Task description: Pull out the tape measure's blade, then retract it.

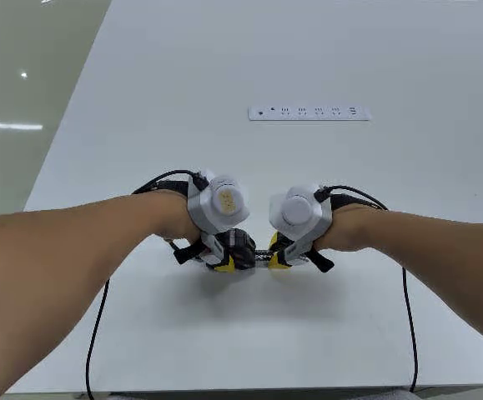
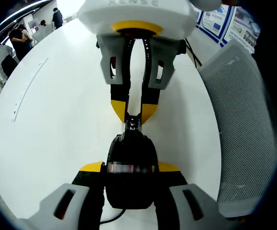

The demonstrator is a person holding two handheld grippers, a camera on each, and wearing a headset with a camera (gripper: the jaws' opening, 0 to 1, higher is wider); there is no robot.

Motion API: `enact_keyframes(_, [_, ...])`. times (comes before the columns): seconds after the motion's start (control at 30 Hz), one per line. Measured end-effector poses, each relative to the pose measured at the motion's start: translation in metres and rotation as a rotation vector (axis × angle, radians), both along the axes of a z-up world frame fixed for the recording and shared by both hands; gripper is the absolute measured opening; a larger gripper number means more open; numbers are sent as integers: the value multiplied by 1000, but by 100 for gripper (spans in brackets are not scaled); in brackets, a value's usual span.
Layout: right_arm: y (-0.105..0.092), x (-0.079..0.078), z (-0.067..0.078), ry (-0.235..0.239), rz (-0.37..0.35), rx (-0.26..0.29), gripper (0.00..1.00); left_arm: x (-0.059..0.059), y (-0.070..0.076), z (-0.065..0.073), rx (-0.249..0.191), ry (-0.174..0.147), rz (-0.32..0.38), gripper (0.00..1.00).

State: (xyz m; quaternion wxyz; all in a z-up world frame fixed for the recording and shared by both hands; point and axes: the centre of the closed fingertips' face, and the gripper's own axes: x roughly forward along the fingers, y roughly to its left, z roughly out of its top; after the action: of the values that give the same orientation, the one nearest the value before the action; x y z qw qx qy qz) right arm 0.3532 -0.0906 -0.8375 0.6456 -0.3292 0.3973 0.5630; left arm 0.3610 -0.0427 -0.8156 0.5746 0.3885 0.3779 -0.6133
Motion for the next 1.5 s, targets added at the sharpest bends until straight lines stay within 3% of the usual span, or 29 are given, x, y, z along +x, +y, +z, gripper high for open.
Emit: enact_keyframes(1.5, [-16,-3,0,2,-7,-11,12,1,-1,1,-5,1,12,36])
